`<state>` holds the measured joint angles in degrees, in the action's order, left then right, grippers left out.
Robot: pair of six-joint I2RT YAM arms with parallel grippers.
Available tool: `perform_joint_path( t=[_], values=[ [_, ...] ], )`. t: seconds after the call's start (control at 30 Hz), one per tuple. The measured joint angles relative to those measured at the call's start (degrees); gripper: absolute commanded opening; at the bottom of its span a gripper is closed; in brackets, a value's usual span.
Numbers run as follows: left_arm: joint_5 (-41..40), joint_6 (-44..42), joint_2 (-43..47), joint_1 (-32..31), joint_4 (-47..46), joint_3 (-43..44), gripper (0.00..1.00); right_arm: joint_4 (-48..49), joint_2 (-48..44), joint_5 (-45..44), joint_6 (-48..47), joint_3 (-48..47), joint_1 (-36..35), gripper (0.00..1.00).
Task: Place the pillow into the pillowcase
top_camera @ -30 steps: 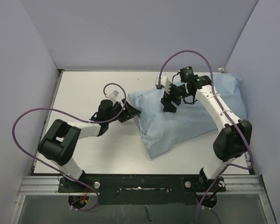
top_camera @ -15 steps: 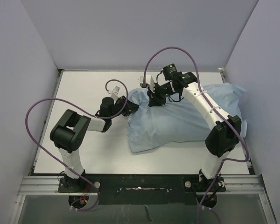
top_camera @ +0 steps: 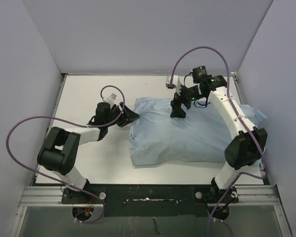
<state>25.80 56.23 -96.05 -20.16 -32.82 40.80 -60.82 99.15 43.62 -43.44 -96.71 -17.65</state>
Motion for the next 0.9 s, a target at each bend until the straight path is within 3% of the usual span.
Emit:
perform_joint_path(
  t=[0.17, 0.37, 0.5, 0.73, 0.9],
  values=[
    [-3.65, -8.28, 9.7, 4.0, 15.61, 1.92, 0.97, -0.74, -4.46, -7.87, 0.52, -5.68, 1.42, 0.98],
    [-4.44, -11.41, 28.17, 12.5, 21.9, 4.68, 0.98, 2.54, -2.75, -11.28, 14.75, -17.35, 13.75, 0.98],
    [-2.62, -14.08, 31.67, 16.44, 31.06, 16.76, 0.98, 5.31, -2.73, -11.54, 22.91, -21.14, 21.11, 0.98],
    [-1.05, -23.85, 31.52, 16.46, 50.27, 42.66, 0.98, 8.98, -5.73, -12.85, 31.28, -24.11, 20.57, 0.98],
    [-1.03, -26.84, 31.78, 16.46, 56.87, 49.53, 0.98, 10.73, -10.62, -16.83, 38.21, -22.86, 20.44, 0.98]
  ],
)
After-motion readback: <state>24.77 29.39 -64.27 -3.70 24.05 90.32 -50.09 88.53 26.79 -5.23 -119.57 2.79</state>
